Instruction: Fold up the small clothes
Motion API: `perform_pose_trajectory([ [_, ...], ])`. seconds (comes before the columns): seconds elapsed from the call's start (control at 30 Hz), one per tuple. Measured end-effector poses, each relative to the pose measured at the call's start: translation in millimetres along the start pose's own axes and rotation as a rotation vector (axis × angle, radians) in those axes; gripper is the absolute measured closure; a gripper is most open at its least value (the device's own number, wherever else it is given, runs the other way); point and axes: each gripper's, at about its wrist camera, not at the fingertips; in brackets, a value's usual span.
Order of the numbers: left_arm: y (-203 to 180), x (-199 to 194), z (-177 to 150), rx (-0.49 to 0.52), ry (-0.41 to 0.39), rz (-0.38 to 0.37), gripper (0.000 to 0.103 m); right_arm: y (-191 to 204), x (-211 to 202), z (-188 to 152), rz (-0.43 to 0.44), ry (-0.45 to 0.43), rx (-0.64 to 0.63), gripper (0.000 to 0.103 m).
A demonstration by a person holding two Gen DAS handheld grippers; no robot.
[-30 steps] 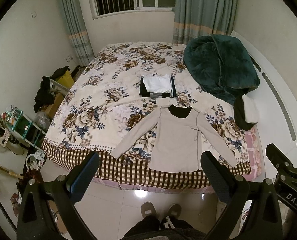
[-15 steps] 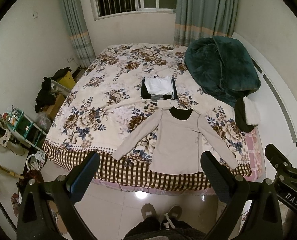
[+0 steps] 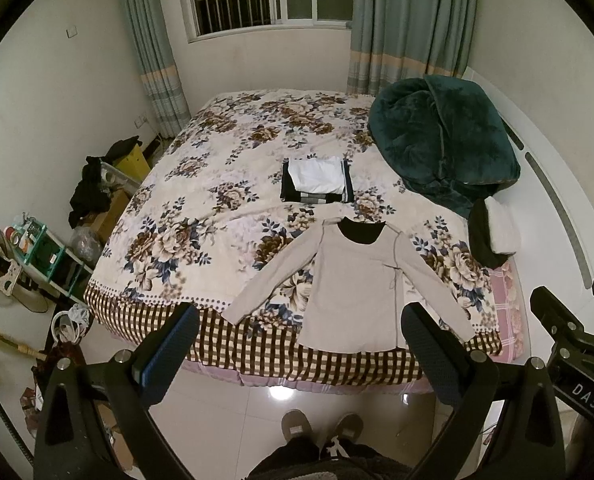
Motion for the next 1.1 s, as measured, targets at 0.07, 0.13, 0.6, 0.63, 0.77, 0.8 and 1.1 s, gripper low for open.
perform_pose_trajectory([
  [0.07,-1.4,0.2,-2.1,0.001,-0.002,0.0,0.0,-1.0,0.3,-1.2,0.001,-0.001,0.001,0.0],
  [0.13,-1.6,0.5,-1.9,0.001,-0.002,0.0,0.0,-1.6,0.4,-2.7,0.0,-0.002,0.001,0.0],
  [0.6,-10.0,116.2,22.0,0.071,-0.053,0.076,0.0,-73.9,101.6,4.2,-0.113,0.117,0.317,0.0],
  [0.63,-11.3,136.7,19.7,0.077,-0.037,0.087,0.0,-86.1,117.9,-5.6,-0.13,0.133,0.363,0.0],
  [0.77,-23.5,211.1,14.6,0.099,0.062,0.104,0.0,-152.8,198.0,-55.9,-0.21,0.248,0.57,0.0],
  [0.8,-26.3,225.2,12.1,0.104,0.075,0.103,0.0,-169.9,219.2,-69.8,-0.226,0.278,0.619,0.0],
  [1.1,-65.2,386.4,-18.7,0.106,0.272,0.215,0.0,-331.1,424.1,-235.9,-0.257,0.472,1.031,0.003],
])
Point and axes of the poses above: each gripper's, at about its wrist camera, not at the fingertips, and x roughly the way its jaws point, y to its left, z to its top, and after that the axes turned 3 degrees about -y, right-handed
